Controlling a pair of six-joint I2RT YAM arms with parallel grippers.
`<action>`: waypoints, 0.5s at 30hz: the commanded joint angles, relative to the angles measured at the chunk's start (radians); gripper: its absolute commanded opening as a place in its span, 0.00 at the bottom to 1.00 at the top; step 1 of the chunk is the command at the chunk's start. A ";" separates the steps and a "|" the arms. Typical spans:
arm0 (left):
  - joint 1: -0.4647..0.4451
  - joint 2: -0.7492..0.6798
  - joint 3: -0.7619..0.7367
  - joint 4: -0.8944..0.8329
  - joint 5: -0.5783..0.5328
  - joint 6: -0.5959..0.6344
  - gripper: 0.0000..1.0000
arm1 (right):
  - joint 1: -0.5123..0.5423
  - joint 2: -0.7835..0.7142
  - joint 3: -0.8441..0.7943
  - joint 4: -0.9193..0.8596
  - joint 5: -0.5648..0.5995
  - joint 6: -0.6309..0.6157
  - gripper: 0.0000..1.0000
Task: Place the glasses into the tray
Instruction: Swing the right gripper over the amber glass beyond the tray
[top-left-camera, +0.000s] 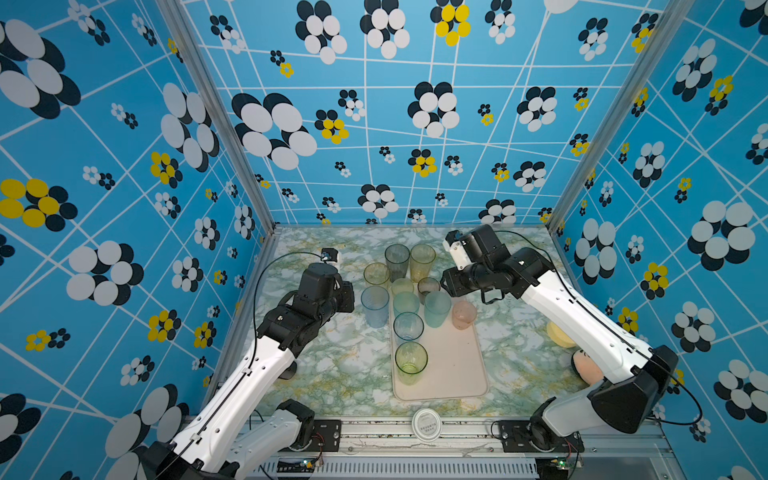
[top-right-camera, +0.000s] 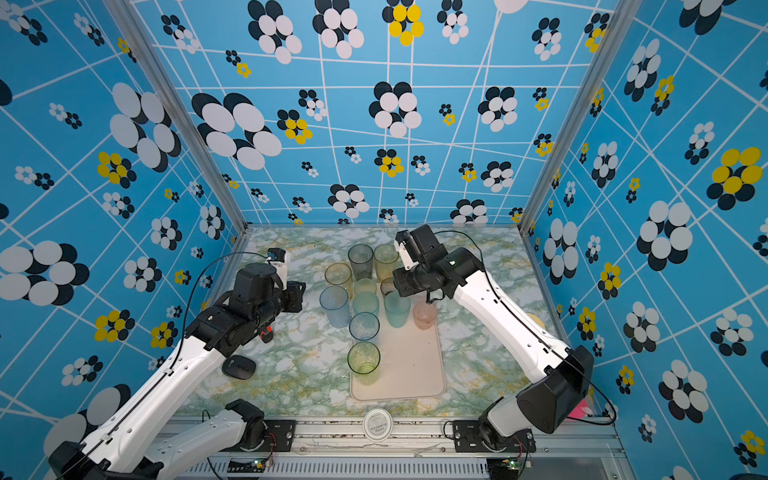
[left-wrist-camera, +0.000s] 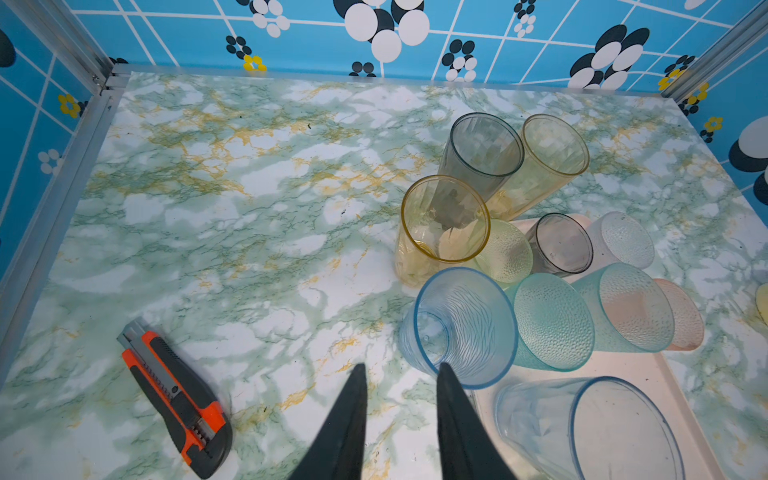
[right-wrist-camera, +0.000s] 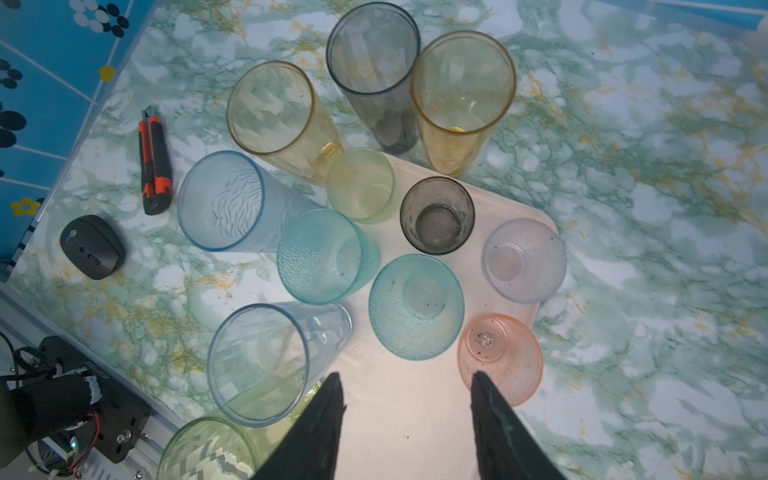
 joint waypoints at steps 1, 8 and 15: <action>0.012 -0.011 -0.004 0.083 0.039 -0.006 0.31 | 0.037 0.043 0.086 -0.046 0.031 -0.028 0.52; 0.012 -0.040 -0.061 0.163 0.033 -0.024 0.31 | 0.115 0.181 0.234 -0.081 0.021 -0.052 0.51; 0.014 -0.083 -0.085 0.108 -0.001 -0.011 0.31 | 0.186 0.357 0.445 -0.183 0.025 -0.093 0.47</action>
